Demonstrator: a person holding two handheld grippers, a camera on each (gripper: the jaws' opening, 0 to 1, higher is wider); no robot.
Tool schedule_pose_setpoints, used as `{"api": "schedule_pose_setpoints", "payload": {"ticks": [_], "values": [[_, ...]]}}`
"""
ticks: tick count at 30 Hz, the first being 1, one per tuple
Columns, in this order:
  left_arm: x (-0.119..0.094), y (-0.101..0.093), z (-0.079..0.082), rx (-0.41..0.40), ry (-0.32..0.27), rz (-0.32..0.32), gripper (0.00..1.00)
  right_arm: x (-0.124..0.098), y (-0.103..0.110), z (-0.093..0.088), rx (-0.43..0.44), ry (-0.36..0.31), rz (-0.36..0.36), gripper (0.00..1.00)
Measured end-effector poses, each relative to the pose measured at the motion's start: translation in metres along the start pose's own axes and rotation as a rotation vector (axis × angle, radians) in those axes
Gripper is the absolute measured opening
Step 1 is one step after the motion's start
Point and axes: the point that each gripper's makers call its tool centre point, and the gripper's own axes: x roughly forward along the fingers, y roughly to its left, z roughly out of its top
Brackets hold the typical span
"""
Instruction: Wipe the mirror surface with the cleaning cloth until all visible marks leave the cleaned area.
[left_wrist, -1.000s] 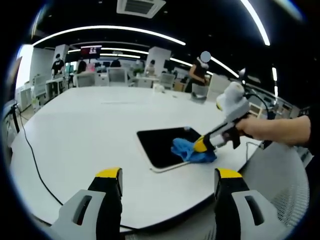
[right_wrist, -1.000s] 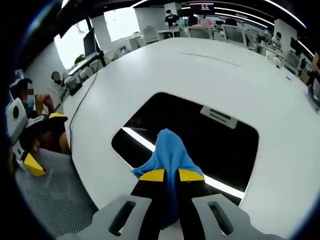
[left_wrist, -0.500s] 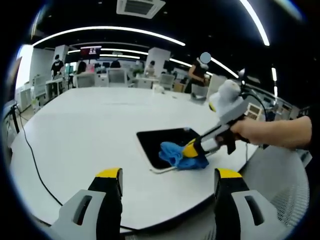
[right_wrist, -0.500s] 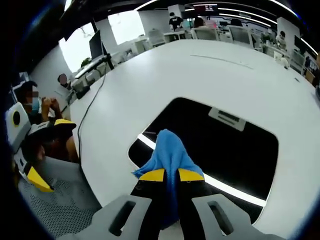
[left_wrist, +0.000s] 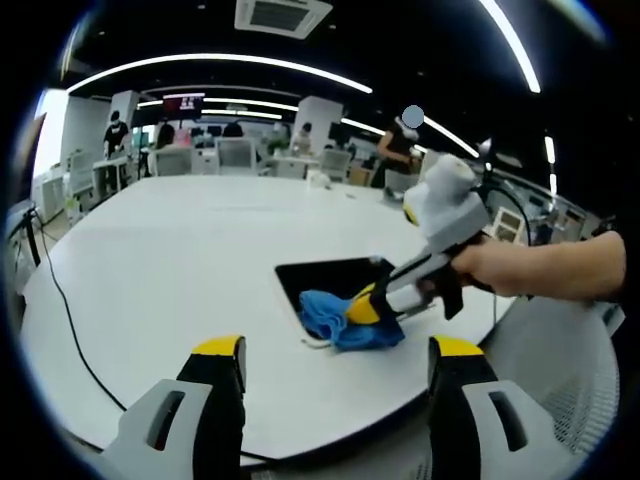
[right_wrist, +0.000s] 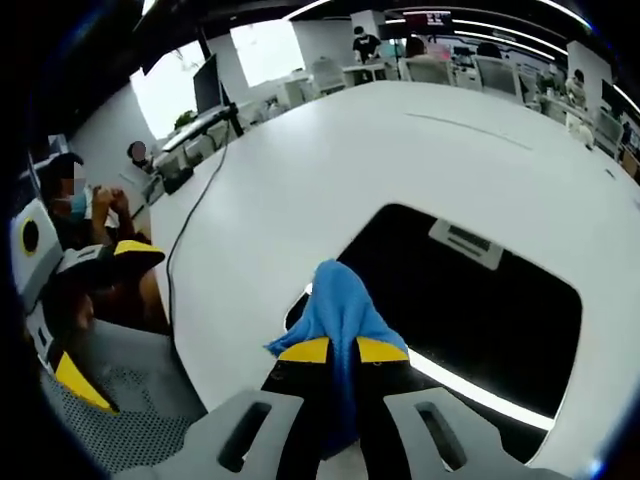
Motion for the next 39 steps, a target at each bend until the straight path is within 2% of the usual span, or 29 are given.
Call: {"api": "schedule_pose_setpoints", "payload": {"ticks": [13, 18, 20, 31, 39], "values": [[0.001, 0.000, 0.001, 0.001, -0.004, -0.003, 0.73, 0.014, 0.020, 0.011, -0.041, -0.008, 0.041, 0.03], [0.001, 0.000, 0.001, 0.002, -0.006, -0.004, 0.73, 0.017, 0.019, 0.014, -0.058, -0.019, 0.046, 0.03], [0.001, 0.000, 0.001, 0.002, -0.005, -0.004, 0.73, 0.019, 0.017, 0.018, -0.106, -0.049, 0.030, 0.03], [0.001, 0.000, 0.000, 0.000, 0.001, -0.002, 0.73, 0.023, 0.014, 0.023, -0.158, -0.057, 0.014, 0.03], [0.001, 0.001, 0.001, 0.001, -0.003, 0.000, 0.73, 0.024, 0.012, 0.024, -0.161, -0.053, 0.016, 0.03]]}}
